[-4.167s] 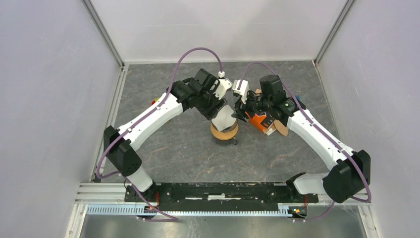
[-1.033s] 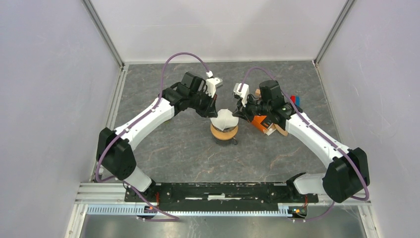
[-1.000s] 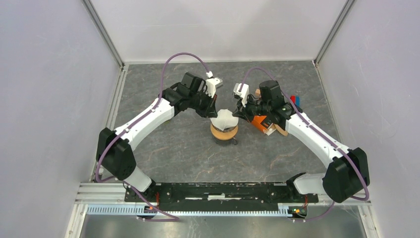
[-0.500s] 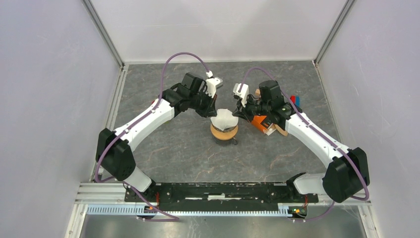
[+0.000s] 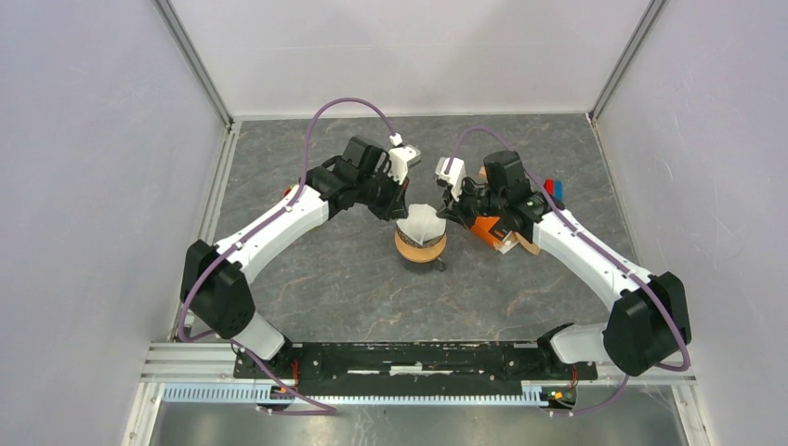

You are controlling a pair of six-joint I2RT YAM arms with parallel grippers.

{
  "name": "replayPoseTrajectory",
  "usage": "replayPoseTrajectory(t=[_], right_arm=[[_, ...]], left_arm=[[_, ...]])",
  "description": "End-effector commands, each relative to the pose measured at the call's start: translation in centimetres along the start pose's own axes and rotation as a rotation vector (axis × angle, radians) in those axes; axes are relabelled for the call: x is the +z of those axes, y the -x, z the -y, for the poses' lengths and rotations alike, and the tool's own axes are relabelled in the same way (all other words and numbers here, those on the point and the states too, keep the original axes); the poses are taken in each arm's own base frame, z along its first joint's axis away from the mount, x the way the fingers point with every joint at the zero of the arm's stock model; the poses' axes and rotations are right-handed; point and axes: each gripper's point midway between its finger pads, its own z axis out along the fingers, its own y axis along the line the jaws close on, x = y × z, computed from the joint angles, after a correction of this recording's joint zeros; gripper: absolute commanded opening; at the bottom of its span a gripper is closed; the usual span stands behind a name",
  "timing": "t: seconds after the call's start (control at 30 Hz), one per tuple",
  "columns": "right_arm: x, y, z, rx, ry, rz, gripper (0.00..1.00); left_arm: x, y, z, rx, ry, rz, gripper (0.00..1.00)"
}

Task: Place the coffee filter in the dripper

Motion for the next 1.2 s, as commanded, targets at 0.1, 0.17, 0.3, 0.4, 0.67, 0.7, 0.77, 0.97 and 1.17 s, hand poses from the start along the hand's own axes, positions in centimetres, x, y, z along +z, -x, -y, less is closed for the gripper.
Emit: replayPoseTrajectory(t=[0.1,0.17,0.3,0.4,0.67,0.7,0.77,0.97,1.17], right_arm=[[0.3,0.2,0.0,-0.022,0.002,0.003,0.00],[0.3,0.2,-0.1,-0.022,0.007,0.003,0.01],[0.1,0.6,0.0,-0.027,0.004,0.007,0.05],[-0.2,1.2,0.1,-0.036,0.001,0.016,0.09],[-0.9,2.5,0.3,-0.061,-0.010,0.028,0.22],[-1.0,2.6,0.4,-0.063,-0.012,0.029,0.23],[-1.2,3.1,0.5,-0.069,-0.018,0.036,0.27],[-1.6,3.9,0.8,-0.081,-0.032,0.042,0.35],[-2.3,5.0,1.2,-0.102,-0.058,0.060,0.47]], left_arm=[[0.0,1.6,-0.4,0.074,0.024,0.033,0.02],[0.0,1.5,-0.4,0.079,0.025,0.029,0.02],[-0.1,1.3,-0.5,0.085,0.029,0.021,0.04],[-0.2,1.4,-0.4,0.087,0.022,0.024,0.07],[-0.6,2.0,0.0,0.093,0.012,0.031,0.15],[-0.7,2.0,0.0,0.093,0.011,0.032,0.16],[-0.8,2.1,0.1,0.095,0.009,0.033,0.18],[-1.0,2.1,0.2,0.095,0.007,0.033,0.25],[-1.1,2.0,0.2,0.102,0.012,0.031,0.31]])
